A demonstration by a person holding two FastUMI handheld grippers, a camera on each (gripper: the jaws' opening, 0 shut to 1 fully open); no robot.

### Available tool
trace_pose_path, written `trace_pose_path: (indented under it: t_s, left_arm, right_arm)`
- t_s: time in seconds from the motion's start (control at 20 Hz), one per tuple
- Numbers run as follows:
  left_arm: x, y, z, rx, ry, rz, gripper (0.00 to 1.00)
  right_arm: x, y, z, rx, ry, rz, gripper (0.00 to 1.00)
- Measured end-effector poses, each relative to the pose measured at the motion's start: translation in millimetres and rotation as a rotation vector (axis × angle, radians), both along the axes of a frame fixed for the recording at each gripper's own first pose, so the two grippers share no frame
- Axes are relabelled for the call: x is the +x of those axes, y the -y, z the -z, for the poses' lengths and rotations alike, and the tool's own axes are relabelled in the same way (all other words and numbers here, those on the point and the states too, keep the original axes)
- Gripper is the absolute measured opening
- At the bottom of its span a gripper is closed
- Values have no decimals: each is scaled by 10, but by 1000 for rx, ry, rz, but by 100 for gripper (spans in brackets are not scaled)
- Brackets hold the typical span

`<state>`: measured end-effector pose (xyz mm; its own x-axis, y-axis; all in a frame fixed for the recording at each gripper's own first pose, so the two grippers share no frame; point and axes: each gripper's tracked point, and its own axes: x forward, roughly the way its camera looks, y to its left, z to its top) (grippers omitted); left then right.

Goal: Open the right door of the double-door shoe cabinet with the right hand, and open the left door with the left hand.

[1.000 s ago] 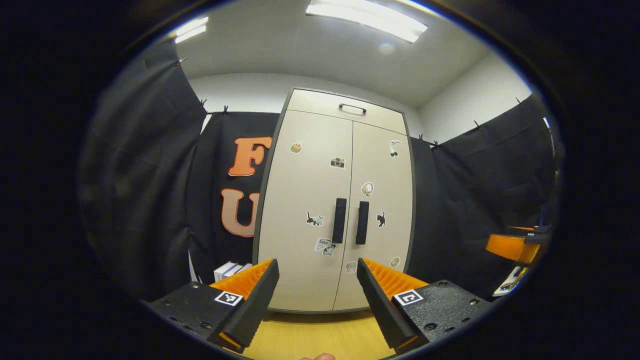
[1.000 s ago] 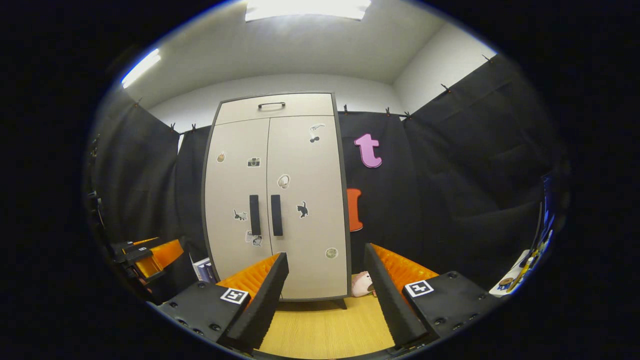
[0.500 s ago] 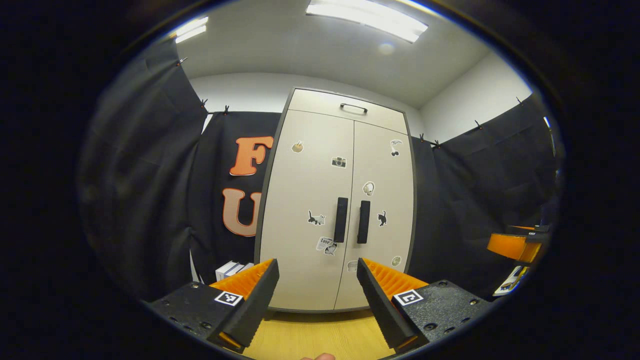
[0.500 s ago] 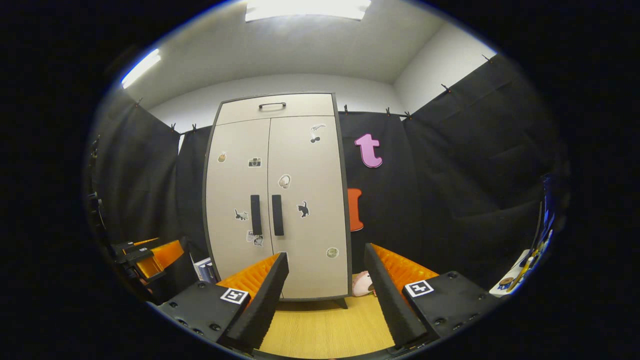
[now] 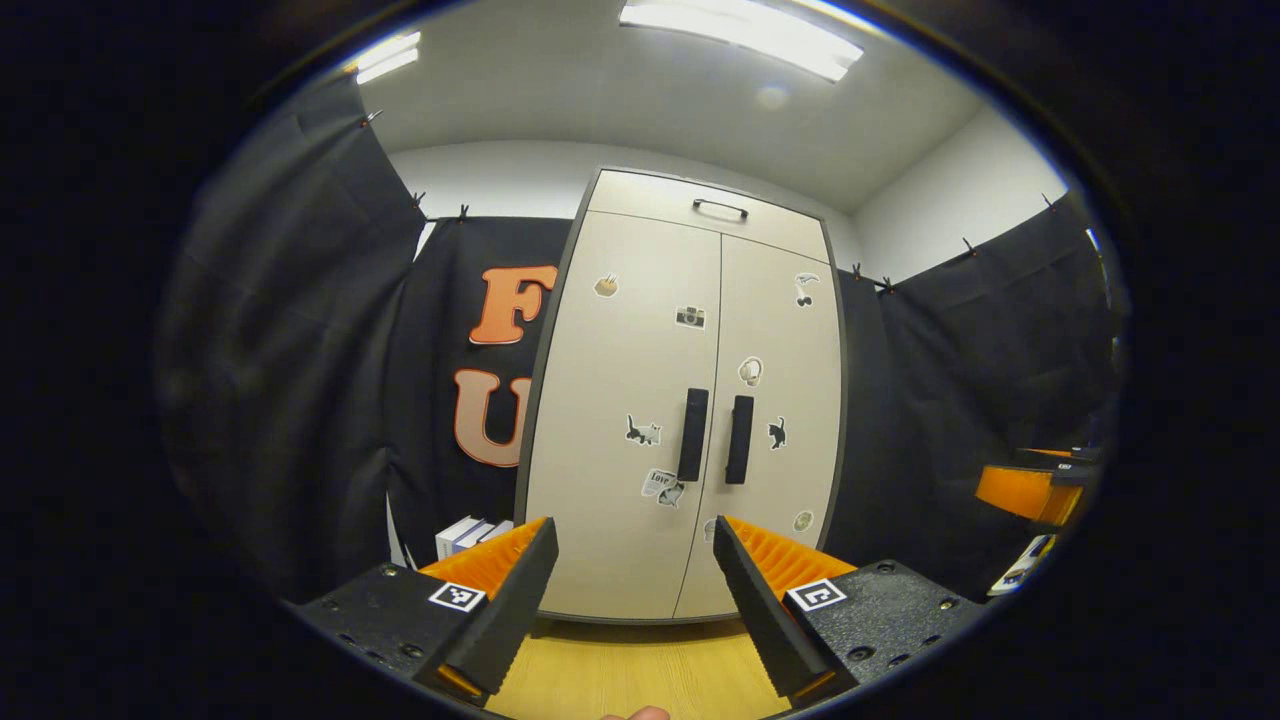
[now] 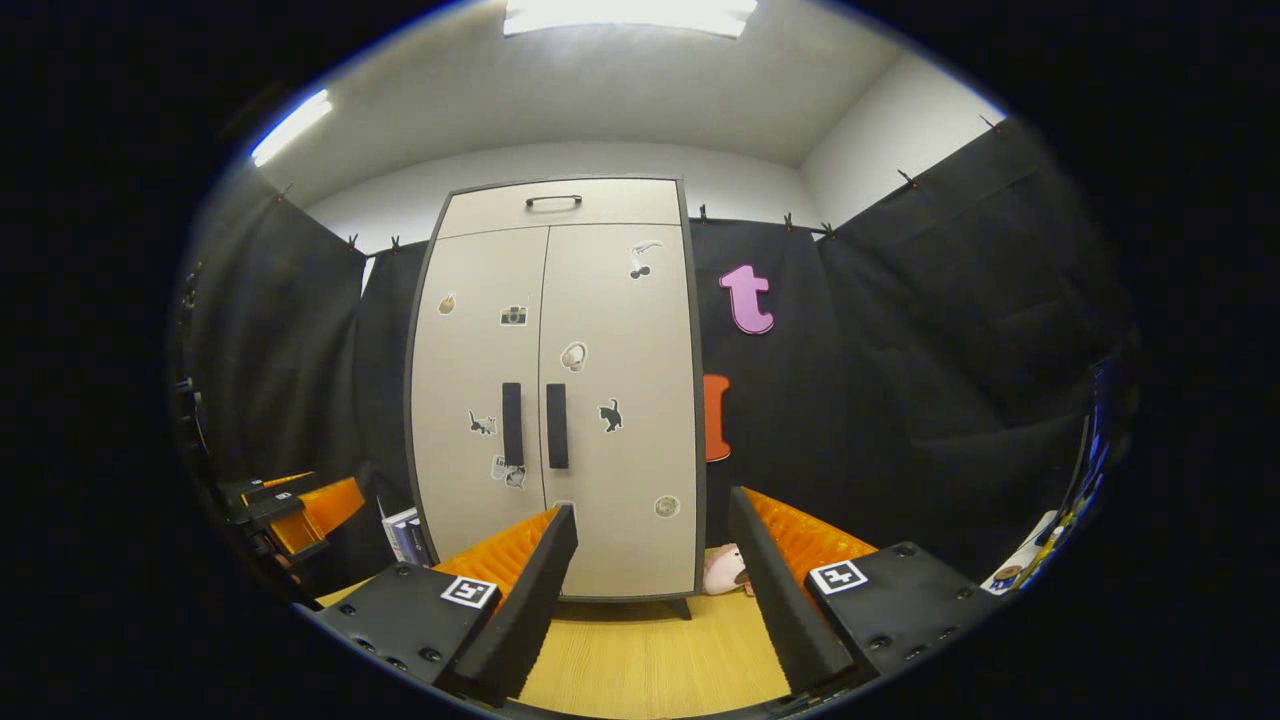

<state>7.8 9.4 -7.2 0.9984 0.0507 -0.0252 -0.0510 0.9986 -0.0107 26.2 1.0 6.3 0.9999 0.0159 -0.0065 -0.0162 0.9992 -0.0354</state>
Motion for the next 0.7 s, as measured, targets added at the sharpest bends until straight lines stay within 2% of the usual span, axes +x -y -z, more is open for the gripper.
trace_pose_path:
  t_s: [0.2,0.55,0.7]
  left_arm:
    - [117,-5,49,-13,-8,-46,94]
    - [152,-123,135,-18,-15,-227,94]
    - [118,-250,228,-24,-11,-314,94]
  right_arm:
    - [437,42,-75,-18,-3,-23,98]
    - [1553,-317,-285,22,24,-243,98]
    - [1896,-476,-266,34,15,-297,97]
